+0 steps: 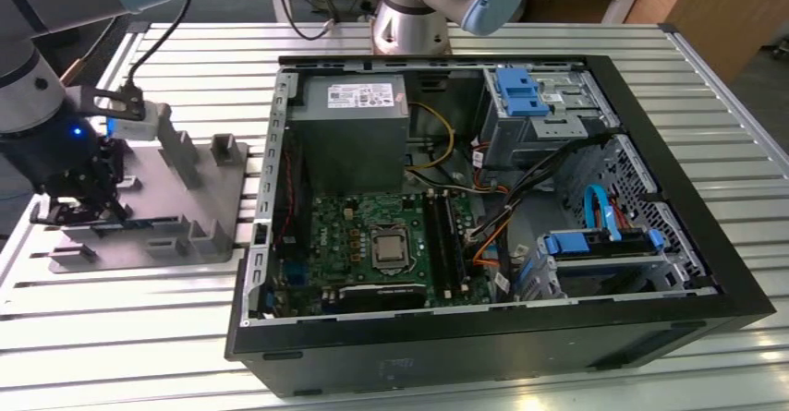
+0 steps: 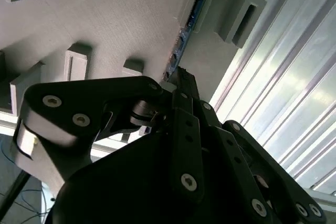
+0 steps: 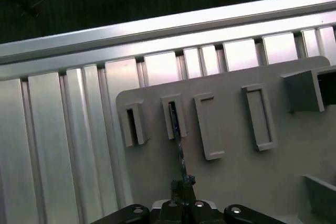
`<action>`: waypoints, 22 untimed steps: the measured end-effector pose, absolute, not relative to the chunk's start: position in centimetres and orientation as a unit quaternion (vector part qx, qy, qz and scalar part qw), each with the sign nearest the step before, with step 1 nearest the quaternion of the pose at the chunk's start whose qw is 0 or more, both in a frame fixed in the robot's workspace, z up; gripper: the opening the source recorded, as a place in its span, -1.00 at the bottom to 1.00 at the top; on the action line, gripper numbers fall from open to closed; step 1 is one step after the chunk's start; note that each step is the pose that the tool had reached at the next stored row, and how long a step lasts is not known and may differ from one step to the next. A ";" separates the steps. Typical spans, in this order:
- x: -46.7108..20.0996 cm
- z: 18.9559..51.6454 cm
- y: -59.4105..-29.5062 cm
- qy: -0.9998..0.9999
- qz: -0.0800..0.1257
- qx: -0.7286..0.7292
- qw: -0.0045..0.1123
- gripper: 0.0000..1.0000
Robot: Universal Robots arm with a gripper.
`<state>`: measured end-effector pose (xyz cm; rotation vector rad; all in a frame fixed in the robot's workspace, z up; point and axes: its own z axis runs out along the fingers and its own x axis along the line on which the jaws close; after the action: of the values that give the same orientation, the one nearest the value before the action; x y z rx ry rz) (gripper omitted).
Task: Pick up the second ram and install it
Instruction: 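Pick up the second ram and move it above second insertion slot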
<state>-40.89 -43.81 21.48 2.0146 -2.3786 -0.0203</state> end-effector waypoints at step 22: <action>-40.9 21.4 -43.8 -0.686 -0.005 0.727 0.013 -0.55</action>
<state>-40.89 -43.80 21.42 2.2661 -2.1387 -0.0160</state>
